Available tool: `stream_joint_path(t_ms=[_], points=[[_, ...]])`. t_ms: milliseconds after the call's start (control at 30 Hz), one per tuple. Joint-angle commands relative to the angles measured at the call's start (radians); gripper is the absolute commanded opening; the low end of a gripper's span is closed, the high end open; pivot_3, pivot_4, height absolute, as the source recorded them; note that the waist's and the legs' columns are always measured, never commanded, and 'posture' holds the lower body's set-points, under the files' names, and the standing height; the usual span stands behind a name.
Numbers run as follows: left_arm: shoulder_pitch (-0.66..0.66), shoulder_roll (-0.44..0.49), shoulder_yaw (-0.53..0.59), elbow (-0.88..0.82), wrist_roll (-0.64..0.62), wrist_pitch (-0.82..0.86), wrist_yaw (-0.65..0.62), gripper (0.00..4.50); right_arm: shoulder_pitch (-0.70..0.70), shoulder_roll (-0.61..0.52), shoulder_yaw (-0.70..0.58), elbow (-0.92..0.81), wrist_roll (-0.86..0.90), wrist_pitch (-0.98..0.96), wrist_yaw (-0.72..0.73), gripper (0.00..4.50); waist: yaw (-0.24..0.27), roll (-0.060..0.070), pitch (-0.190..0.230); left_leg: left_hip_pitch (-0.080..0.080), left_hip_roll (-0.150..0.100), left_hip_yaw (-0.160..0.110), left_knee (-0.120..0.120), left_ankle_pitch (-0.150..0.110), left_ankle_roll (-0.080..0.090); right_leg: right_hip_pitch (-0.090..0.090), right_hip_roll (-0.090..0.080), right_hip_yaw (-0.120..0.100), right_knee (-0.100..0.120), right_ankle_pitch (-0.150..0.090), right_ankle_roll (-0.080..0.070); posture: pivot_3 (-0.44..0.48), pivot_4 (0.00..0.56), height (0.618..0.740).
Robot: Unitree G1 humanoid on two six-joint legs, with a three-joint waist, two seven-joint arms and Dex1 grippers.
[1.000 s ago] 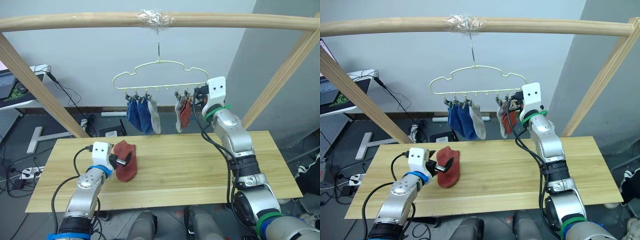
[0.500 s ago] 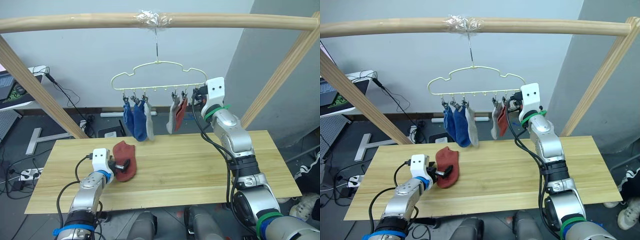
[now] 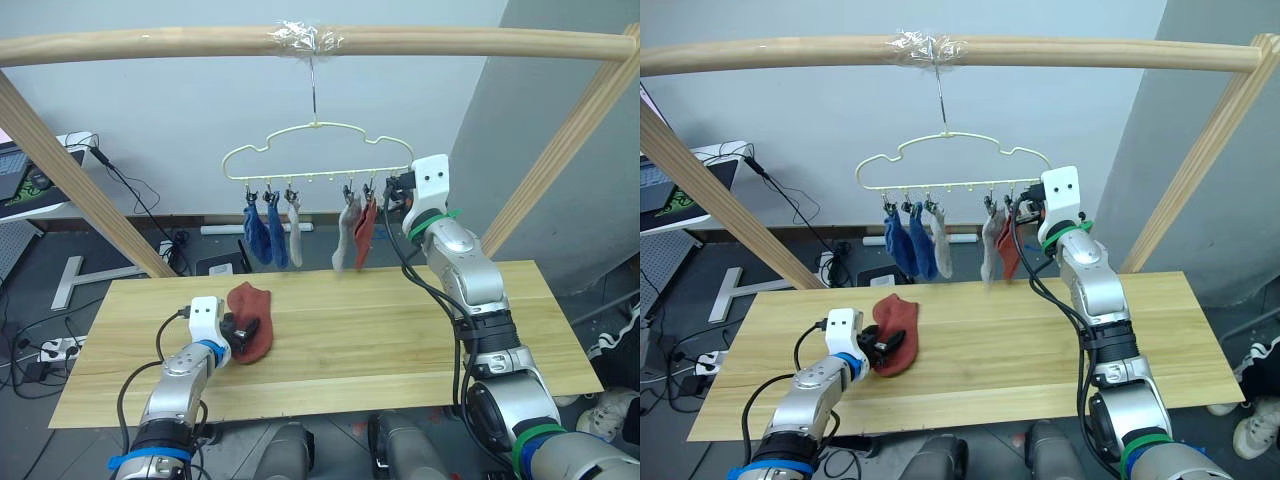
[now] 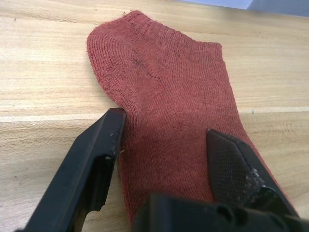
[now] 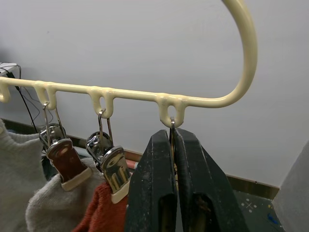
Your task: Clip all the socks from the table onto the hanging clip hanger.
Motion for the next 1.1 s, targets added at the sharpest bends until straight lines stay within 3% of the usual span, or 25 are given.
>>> stream_joint_path(t_ms=[33, 133, 233, 500, 700, 833, 967, 1100], points=[[-0.001, 0.018, 0.011, -0.066, 0.002, 0.025, 0.008, 3.02, 0.001, -0.005, -0.003, -0.049, -0.002, -0.004, 0.002, 0.00, 0.000, 0.000, 0.000, 0.000, 0.000, 0.000, 0.000, 0.000, 0.000, 0.000, 0.000, 0.000, 0.000, 0.000, 0.000, 0.011, 0.175, 0.740], [-0.002, 0.016, 0.010, -0.071, 0.000, 0.029, 0.003, 3.02, 0.001, -0.004, -0.003, -0.048, -0.001, -0.004, 0.002, 0.00, 0.000, 0.000, 0.000, 0.000, 0.000, 0.000, 0.000, 0.000, 0.000, 0.000, 0.000, 0.000, 0.000, 0.000, 0.000, 0.011, 0.171, 0.740], [-0.007, 0.009, 0.000, -0.070, -0.004, 0.030, -0.014, 2.49, -0.002, -0.003, -0.003, -0.045, -0.001, -0.007, 0.003, 0.00, 0.001, 0.000, 0.000, -0.001, 0.000, 0.000, 0.000, 0.000, 0.000, 0.000, 0.000, 0.000, 0.000, 0.000, 0.000, 0.012, 0.168, 0.740], [-0.011, -0.003, -0.013, -0.056, -0.003, 0.041, -0.028, 0.12, -0.004, -0.010, -0.005, -0.050, -0.002, -0.004, 0.006, 0.00, 0.000, 0.000, 0.000, -0.001, 0.000, 0.000, 0.000, 0.000, 0.000, 0.000, 0.000, 0.000, 0.000, 0.000, 0.000, 0.004, 0.161, 0.740], [-0.013, -0.016, 0.006, -0.094, -0.039, 0.041, -0.039, 0.03, -0.002, -0.012, -0.005, -0.052, -0.002, -0.003, 0.007, 0.00, 0.001, 0.000, 0.000, -0.001, 0.000, 0.000, 0.000, 0.000, 0.000, 0.000, 0.000, 0.000, 0.000, 0.000, 0.000, 0.005, 0.160, 0.740], [0.007, -0.052, 0.020, -0.278, -0.185, 0.132, -0.131, 0.03, -0.002, -0.023, -0.008, -0.066, 0.008, 0.014, 0.021, 0.00, 0.003, 0.000, 0.000, -0.002, 0.000, 0.000, 0.000, 0.000, 0.000, -0.001, -0.001, 0.000, -0.001, 0.000, 0.000, 0.009, 0.161, 0.740], [0.063, 0.000, -0.071, -0.476, -0.228, 0.141, -0.289, 0.03, -0.004, -0.081, -0.035, -0.117, 0.064, 0.117, 0.101, 0.00, 0.000, 0.000, 0.000, -0.002, 0.000, 0.000, 0.000, 0.000, 0.000, -0.001, -0.001, 0.000, -0.001, 0.000, 0.000, 0.012, 0.162, 0.740], [0.068, 0.015, -0.107, -0.547, -0.238, 0.148, -0.331, 0.03, -0.022, -0.111, -0.062, -0.149, 0.113, 0.203, 0.132, 0.00, 0.001, 0.000, 0.000, -0.002, 0.000, 0.000, 0.000, 0.000, 0.000, -0.001, 0.000, 0.000, -0.001, 0.000, 0.000, 0.009, 0.165, 0.740]])
